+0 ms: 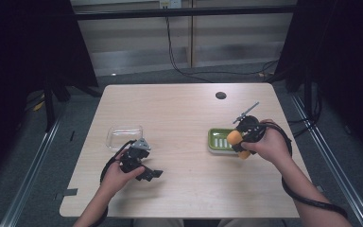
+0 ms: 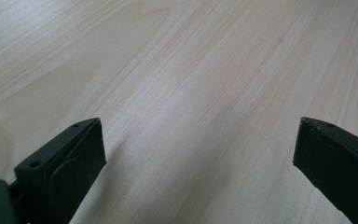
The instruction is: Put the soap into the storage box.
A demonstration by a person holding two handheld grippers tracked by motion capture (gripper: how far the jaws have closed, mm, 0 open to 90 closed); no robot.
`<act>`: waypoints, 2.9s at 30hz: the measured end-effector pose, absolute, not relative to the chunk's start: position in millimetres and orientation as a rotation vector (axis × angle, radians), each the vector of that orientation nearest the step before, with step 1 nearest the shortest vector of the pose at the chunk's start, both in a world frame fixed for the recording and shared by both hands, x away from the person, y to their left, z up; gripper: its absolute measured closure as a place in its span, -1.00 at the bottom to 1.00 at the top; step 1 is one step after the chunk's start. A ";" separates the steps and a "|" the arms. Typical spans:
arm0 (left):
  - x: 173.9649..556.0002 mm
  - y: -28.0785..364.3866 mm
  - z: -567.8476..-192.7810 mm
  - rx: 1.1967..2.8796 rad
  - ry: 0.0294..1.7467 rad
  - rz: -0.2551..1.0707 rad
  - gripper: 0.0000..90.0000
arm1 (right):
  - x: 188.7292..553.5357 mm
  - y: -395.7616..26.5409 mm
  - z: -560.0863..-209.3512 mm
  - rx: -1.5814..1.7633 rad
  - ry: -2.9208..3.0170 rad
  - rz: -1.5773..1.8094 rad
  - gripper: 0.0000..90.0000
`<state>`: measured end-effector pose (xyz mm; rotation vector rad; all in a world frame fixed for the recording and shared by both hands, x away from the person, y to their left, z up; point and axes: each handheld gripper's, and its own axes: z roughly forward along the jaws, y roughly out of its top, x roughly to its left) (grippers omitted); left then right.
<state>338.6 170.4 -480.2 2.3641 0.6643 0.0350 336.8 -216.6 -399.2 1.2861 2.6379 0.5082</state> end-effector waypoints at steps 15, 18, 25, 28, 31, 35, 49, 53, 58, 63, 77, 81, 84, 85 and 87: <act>338.3 169.5 -481.8 2.349 0.669 0.031 -0.96 | 348.0 -213.8 -395.1 1.276 2.642 0.478 0.12; 338.6 170.4 -480.6 2.365 0.663 0.036 -0.96 | 350.8 -214.8 -395.8 1.263 2.642 0.478 0.12; 338.7 170.7 -480.5 2.357 0.664 0.037 -0.96 | 354.2 -216.4 -397.0 1.267 2.633 0.485 0.12; 338.3 170.4 -480.9 2.353 0.674 0.037 -0.96 | 356.0 -216.1 -396.4 1.266 2.635 0.487 0.12; 338.3 170.2 -481.1 2.355 0.672 0.036 -0.96 | 357.0 -215.6 -396.4 1.260 2.632 0.483 0.12; 338.4 170.7 -480.8 2.349 0.679 0.038 -0.96 | 359.2 -214.7 -396.1 1.251 2.634 0.482 0.12; 339.0 171.3 -481.4 2.368 0.662 0.037 -0.96 | 368.6 -215.2 -398.1 1.237 2.636 0.470 0.12; 338.8 171.0 -481.4 2.368 0.666 0.038 -0.96 | 371.9 -217.3 -399.9 1.226 2.636 0.462 0.12; 339.0 171.0 -481.7 2.367 0.663 0.041 -0.96 | 374.3 -217.9 -401.2 1.238 2.631 0.457 0.12; 338.6 170.6 -481.6 2.367 0.667 0.035 -0.96 | 376.8 -217.7 -402.1 1.228 2.638 0.443 0.12; 339.1 170.9 -481.9 2.364 0.665 0.036 -0.96 | 381.9 -215.0 -400.2 1.210 2.641 0.445 0.12; 337.9 169.7 -481.9 2.356 0.679 0.037 -0.96 | 383.7 -215.0 -400.5 1.198 2.639 0.439 0.12; 337.9 169.0 -482.4 2.353 0.675 0.033 -0.96 | 384.4 -213.9 -400.8 1.201 2.640 0.439 0.12; 337.9 169.0 -482.4 2.353 0.675 0.033 -0.96 | 384.4 -213.9 -400.8 1.201 2.640 0.439 0.12; 338.5 169.2 -482.7 2.363 0.662 0.034 -0.96 | 384.9 -213.0 -401.1 1.193 2.641 0.439 0.12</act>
